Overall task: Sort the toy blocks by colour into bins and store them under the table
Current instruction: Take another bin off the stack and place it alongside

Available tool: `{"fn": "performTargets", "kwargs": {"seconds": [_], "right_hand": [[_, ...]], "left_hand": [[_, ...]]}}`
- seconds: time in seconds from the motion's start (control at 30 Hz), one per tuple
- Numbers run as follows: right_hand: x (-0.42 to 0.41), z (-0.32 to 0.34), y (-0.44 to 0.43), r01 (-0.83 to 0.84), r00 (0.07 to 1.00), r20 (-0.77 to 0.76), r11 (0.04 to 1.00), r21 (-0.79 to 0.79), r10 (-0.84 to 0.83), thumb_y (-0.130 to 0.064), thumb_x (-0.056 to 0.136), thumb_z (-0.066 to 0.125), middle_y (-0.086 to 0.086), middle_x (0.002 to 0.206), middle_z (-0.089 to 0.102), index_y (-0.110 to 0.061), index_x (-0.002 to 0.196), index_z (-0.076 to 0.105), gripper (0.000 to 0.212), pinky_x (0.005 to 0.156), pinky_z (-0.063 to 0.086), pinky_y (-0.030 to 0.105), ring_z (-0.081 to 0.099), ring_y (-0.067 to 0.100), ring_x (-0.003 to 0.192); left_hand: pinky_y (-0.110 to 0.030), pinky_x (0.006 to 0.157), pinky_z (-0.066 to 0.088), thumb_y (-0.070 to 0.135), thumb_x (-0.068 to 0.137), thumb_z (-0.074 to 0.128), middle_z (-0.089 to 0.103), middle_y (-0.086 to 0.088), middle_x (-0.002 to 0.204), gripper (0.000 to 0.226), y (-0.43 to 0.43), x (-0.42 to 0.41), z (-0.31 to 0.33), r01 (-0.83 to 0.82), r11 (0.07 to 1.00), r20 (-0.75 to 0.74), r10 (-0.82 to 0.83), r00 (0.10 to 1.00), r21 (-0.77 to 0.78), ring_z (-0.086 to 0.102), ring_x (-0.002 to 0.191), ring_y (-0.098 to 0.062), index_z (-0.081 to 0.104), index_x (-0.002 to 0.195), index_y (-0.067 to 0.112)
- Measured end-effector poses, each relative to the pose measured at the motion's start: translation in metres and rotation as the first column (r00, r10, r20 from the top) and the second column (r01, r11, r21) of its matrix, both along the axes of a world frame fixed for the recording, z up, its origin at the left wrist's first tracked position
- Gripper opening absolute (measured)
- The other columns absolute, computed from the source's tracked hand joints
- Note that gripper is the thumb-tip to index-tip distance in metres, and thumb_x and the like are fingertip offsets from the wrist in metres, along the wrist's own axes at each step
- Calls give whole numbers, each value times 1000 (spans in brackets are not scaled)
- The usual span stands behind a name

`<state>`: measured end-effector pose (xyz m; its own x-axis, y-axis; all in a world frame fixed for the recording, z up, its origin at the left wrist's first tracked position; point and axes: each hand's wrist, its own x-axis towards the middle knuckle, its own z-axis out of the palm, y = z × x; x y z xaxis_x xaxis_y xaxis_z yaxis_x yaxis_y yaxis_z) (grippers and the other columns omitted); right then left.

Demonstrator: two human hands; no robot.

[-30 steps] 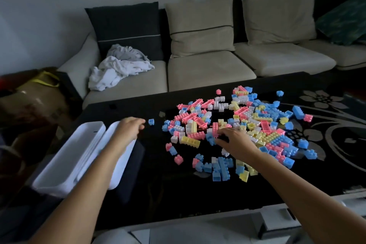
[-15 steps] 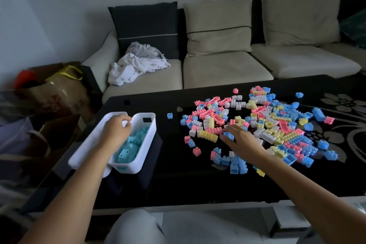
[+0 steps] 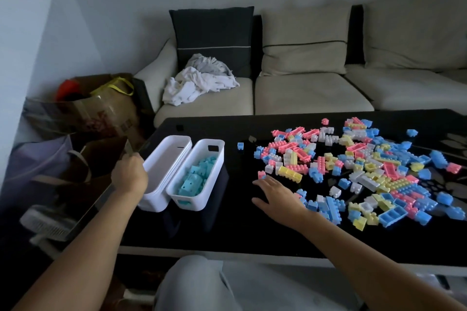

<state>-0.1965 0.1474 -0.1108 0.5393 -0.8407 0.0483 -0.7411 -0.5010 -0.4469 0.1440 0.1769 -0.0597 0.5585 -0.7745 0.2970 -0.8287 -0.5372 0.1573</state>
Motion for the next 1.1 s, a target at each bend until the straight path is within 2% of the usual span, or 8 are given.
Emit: {"fn": "performTargets", "kwargs": {"seconds": [0.13, 0.23, 0.4, 0.53, 0.7, 0.8, 1.0, 1.1], "right_hand": [[6, -11, 2, 9, 998, -56, 1000, -4, -9, -40, 97, 44, -1, 153, 28, -16, 144, 32, 55, 115, 21, 34, 0, 13, 146], [6, -13, 0, 0, 998, -67, 1000, -3, 0, -41, 97, 43, -1, 153, 27, -16, 144, 33, 55, 116, 19, 34, -1, 13, 146], [4, -14, -1, -23, 995, -101, 999, -30, 20, -42, 98, 40, -1, 153, 26, -16, 144, 33, 53, 117, 13, 33, 1, 14, 146], [3, -18, 0, -29, 985, -175, 994, -103, 10, -44, 100, 32, -1, 154, 24, -18, 146, 31, 53, 118, 4, 36, -1, 18, 147], [-4, -22, -5, 16, 966, -247, 971, -238, -76, -48, 98, 19, 2, 152, 27, -17, 143, 34, 56, 117, -4, 37, 2, 22, 146], [-10, -24, -4, 49, 947, -284, 944, -327, -148, -52, 85, -4, 4, 147, 36, -18, 136, 41, 76, 116, -8, 41, 11, 24, 145], [-29, -18, -10, 148, 922, -305, 945, -292, -238, -42, 99, 20, 3, 147, 38, -19, 141, 38, 51, 113, -16, 44, 14, 23, 144], [-38, -17, -14, 163, 922, -296, 945, -284, -249, -42, 100, 24, 3, 145, 40, -19, 141, 38, 50, 115, -12, 43, 17, 23, 143]], "left_hand": [[-41, 74, 51, 11, 82, 68, 66, -20, 100, 17, -1, 3, 6, 1, 1000, -70, -2, 998, -6, 62, 95, -39, 65, 96, 1], [-37, 70, 50, 10, 82, 63, 68, -18, 93, 11, -3, 2, 15, 0, 1000, -84, 2, 996, 23, 63, 90, -37, 68, 88, 2], [-39, 73, 46, 10, 86, 54, 65, -21, 103, 22, -4, -2, 31, -26, 999, -94, 28, 995, 24, 60, 97, -41, 65, 101, -2], [-46, 83, 47, 12, 90, 51, 62, -29, 106, 23, 0, -11, 56, 3, 983, -93, -21, 995, -186, 57, 101, -47, 57, 105, -4], [-42, 82, 48, 13, 90, 54, 64, -23, 106, 23, -9, -47, 90, 201, 903, -116, -262, 958, -380, 60, 99, -40, 57, 111, 3], [-33, 79, 46, 12, 88, 58, 68, -14, 105, 25, -15, -81, 85, 349, 904, -213, -402, 891, -245, 63, 96, -31, 61, 112, 9], [-29, 60, 41, 7, 86, 49, 65, -4, 85, 10, -15, -131, 35, 469, 878, -215, -442, 871, 98, 57, 79, -18, 56, 84, 13], [-29, 60, 41, 12, 89, 49, 66, -2, 92, 13, -10, -139, 17, 413, 906, -82, -407, 910, 90, 58, 77, -17, 56, 99, 13]]}}
